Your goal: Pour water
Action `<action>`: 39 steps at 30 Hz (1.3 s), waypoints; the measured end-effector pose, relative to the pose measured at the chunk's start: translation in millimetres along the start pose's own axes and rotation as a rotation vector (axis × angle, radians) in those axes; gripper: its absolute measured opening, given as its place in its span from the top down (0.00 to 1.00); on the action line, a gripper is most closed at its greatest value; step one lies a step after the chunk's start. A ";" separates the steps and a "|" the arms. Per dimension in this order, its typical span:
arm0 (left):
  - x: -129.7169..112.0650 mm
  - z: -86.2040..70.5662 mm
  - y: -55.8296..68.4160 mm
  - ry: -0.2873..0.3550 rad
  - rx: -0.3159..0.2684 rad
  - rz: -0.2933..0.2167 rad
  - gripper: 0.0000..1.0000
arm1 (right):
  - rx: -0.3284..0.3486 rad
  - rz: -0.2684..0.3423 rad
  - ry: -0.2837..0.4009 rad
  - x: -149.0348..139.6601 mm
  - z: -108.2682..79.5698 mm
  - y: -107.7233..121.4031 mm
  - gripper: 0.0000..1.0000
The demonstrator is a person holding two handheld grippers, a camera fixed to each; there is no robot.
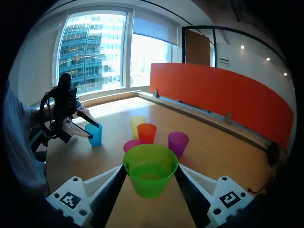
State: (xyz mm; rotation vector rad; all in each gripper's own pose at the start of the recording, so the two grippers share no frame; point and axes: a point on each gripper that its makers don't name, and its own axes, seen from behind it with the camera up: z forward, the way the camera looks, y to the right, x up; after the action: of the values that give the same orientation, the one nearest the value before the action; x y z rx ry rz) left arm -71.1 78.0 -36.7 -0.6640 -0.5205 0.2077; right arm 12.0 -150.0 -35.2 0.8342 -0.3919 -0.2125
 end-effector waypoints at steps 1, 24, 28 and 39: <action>-0.6 -0.2 0.0 0.001 0.000 -0.001 0.10 | 0.000 0.001 -0.001 -0.3 0.3 0.1 0.10; -20.0 -6.3 -2.1 -0.041 0.021 -0.032 0.07 | 0.001 0.003 -0.022 -13.8 6.9 -1.4 0.10; -24.3 -9.0 -3.4 -0.053 0.027 -0.037 0.06 | 0.002 0.007 -0.028 -18.9 10.1 -2.6 0.10; -36.6 -17.7 -4.5 -0.080 0.046 -0.021 0.06 | 0.008 0.016 -0.064 -40.2 23.8 -7.0 0.10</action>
State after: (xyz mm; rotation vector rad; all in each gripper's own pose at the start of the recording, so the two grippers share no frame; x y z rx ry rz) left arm -92.9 52.6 -60.0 -0.6071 -0.5975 0.2267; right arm -34.7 -157.2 -36.2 0.8330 -0.4593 -0.2237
